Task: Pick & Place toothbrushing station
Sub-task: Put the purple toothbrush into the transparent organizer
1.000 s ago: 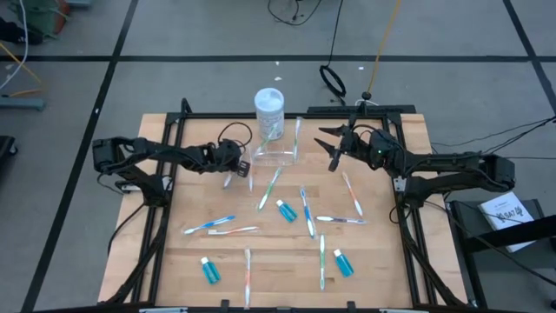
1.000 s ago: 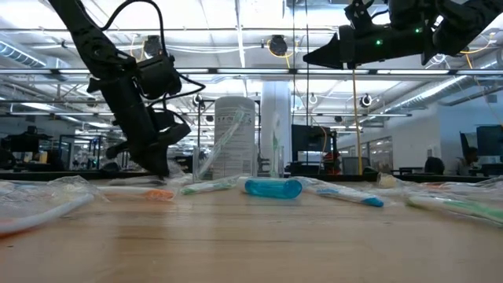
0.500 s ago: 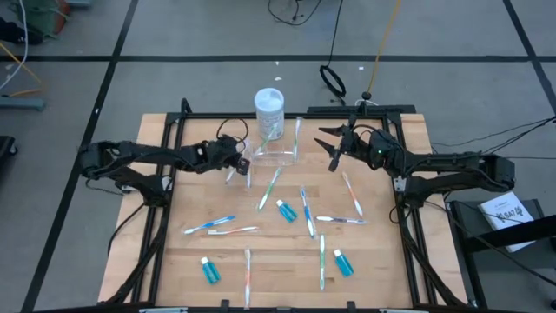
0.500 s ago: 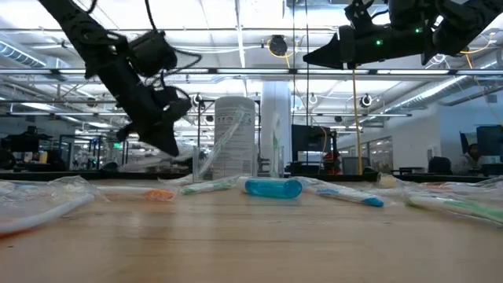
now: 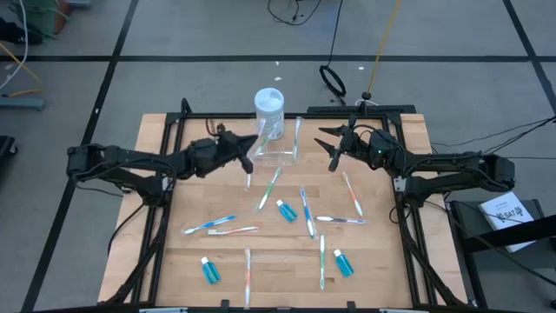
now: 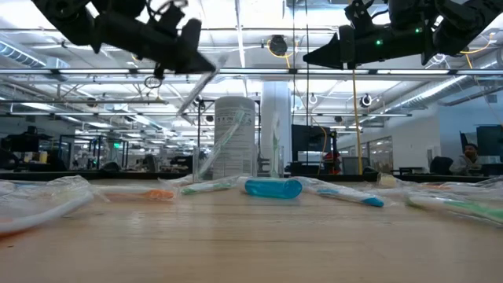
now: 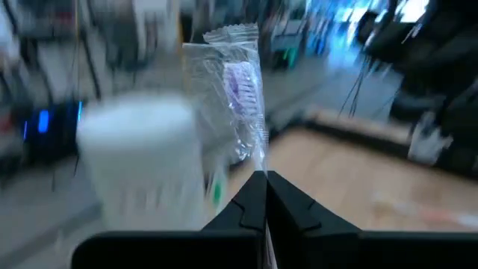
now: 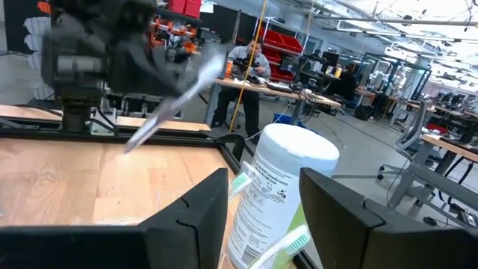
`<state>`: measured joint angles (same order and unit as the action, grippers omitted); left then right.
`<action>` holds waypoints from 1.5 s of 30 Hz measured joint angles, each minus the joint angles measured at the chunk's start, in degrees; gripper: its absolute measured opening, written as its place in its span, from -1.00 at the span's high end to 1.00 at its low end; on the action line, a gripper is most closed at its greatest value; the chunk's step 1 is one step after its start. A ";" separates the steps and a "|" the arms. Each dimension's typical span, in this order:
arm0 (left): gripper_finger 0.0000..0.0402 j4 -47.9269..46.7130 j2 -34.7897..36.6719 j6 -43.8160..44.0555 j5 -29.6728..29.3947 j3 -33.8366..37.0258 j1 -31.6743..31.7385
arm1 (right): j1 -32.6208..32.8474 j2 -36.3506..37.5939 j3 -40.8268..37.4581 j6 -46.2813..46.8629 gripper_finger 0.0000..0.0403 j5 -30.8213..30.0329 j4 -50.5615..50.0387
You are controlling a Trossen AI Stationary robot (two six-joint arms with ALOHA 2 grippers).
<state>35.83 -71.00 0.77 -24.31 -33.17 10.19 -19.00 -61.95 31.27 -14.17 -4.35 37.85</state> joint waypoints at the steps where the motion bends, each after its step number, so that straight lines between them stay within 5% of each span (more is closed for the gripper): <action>1: 0.98 3.77 -0.67 -1.83 0.35 -0.01 0.16 | -0.01 0.00 0.00 0.00 0.22 -0.01 0.00; 11: 0.97 21.03 -13.79 -6.31 1.70 -0.02 4.05 | 0.00 0.00 0.00 0.00 0.22 -0.01 0.00; 18: 0.99 31.00 -23.09 -11.17 -2.77 -0.02 6.94 | -0.01 0.00 0.00 0.02 0.22 0.00 0.00; 36: 0.96 21.71 -25.26 -9.33 -2.56 -0.02 4.75 | -0.02 0.00 0.00 0.02 0.22 -0.01 -0.45; 45: 0.62 15.20 -25.26 -12.33 -4.31 -0.02 3.12 | -0.02 0.00 0.00 0.03 0.22 -0.01 -0.44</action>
<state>51.03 -96.27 -11.56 -28.62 -33.19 13.31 -19.03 -61.95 31.27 -14.14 -4.36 37.41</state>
